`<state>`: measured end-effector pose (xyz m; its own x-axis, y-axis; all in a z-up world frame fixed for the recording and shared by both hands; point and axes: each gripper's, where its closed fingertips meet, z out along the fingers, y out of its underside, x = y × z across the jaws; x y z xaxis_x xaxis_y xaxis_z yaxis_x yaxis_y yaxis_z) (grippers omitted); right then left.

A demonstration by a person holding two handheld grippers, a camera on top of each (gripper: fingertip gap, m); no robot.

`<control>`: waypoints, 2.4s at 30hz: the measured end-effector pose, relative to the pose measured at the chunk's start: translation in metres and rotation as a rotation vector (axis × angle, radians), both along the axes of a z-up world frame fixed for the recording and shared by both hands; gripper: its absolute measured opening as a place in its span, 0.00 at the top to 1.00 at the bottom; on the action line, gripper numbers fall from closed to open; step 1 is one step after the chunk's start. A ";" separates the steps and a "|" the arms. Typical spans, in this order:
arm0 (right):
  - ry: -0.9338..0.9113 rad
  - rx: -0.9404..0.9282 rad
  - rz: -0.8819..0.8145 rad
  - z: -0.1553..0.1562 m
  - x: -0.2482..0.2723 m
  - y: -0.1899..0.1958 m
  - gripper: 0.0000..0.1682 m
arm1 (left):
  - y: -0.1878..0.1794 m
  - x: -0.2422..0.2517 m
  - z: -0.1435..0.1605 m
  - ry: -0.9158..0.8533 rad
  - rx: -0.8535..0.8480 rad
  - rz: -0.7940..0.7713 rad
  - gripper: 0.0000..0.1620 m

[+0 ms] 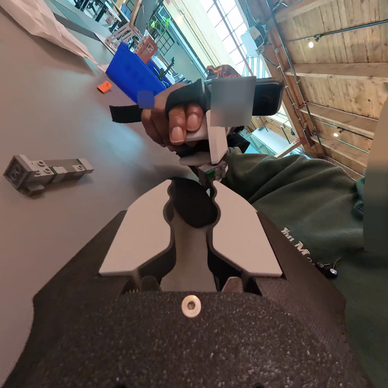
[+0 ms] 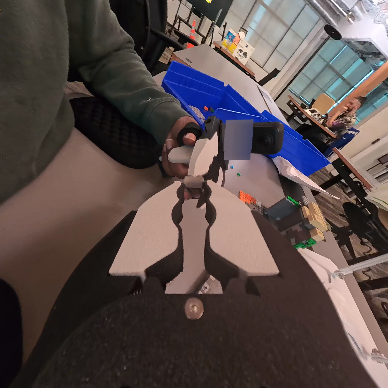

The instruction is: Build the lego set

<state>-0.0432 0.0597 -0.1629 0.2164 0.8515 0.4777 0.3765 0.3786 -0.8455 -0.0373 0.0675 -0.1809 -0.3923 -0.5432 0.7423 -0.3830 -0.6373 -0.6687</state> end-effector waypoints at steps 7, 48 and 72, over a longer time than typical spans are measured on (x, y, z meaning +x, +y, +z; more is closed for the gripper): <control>-0.030 0.007 0.031 0.003 -0.004 -0.006 0.90 | -0.006 0.000 -0.001 0.001 -0.018 -0.027 0.79; 0.039 -0.092 0.008 -0.010 0.003 0.001 0.90 | -0.008 -0.002 0.012 -0.063 -0.141 -0.060 0.92; -0.352 -0.799 -0.588 -0.124 0.002 0.020 0.92 | 0.060 0.000 -0.029 0.156 -0.091 0.317 0.92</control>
<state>-0.0416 0.0793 -0.2874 0.6555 0.7528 -0.0604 0.5931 -0.5627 -0.5758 -0.0374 0.1272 -0.2099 -0.0933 -0.5489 0.8307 -0.2493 -0.7949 -0.5532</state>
